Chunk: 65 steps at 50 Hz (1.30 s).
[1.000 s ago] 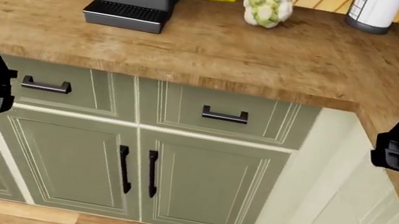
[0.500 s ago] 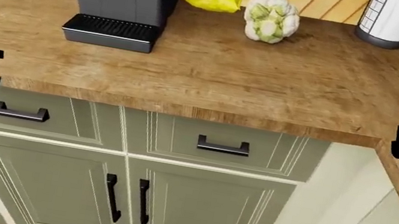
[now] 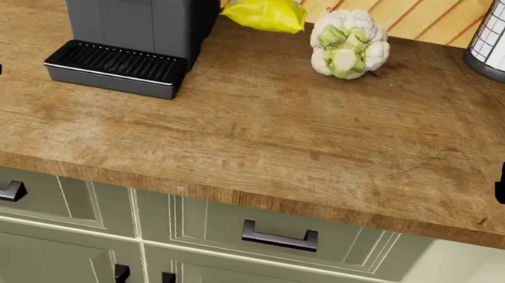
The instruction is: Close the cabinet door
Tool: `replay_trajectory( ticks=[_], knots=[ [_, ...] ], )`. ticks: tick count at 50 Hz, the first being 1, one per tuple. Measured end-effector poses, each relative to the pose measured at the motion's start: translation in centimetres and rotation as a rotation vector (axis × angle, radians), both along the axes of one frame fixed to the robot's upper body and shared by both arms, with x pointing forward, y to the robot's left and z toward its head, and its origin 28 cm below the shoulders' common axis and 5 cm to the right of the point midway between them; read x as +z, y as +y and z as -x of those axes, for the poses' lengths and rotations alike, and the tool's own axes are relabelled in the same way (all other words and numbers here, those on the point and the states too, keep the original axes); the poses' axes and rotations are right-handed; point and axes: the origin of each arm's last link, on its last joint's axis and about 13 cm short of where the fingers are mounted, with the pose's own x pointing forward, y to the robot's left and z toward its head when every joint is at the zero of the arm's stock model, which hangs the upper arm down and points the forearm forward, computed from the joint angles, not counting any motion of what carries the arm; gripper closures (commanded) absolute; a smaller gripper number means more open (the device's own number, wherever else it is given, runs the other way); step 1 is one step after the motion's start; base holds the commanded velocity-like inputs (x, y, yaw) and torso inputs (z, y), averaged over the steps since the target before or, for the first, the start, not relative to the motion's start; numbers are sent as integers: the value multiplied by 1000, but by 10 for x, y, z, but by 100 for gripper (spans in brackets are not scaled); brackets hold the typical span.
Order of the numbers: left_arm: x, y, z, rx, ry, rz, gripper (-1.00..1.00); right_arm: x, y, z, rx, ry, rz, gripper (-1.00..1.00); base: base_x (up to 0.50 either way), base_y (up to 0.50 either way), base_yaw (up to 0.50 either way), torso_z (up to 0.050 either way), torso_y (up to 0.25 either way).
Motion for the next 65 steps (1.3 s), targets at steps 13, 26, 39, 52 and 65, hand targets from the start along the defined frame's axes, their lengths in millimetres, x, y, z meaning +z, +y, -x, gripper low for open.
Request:
replay_trajectory(
  ticks=[13, 26, 39, 52, 65],
  knots=[
    [0, 0, 1, 3, 0, -1, -100, -1, 0, 0, 1, 2, -2, -100, 359, 0, 0, 0, 2],
    [-1, 0, 0, 6, 3, -1, -100, -3, 0, 0, 5, -2, -3, -100, 166, 0, 0, 0, 1],
    [1, 0, 1, 1, 6, 0, -100, 3, 0, 3, 29, -34, -24, -100, 0, 0, 0, 0, 0],
    [4, 1, 2, 10, 6, 8, -100, 35, -3, 2, 31, -120, -52, -100, 0, 0, 0, 0, 0],
    [7, 1, 3, 22, -1, 10, -100, 68, -9, -7, 17, -202, -76, -100, 0, 0, 0, 0, 0]
  ],
)
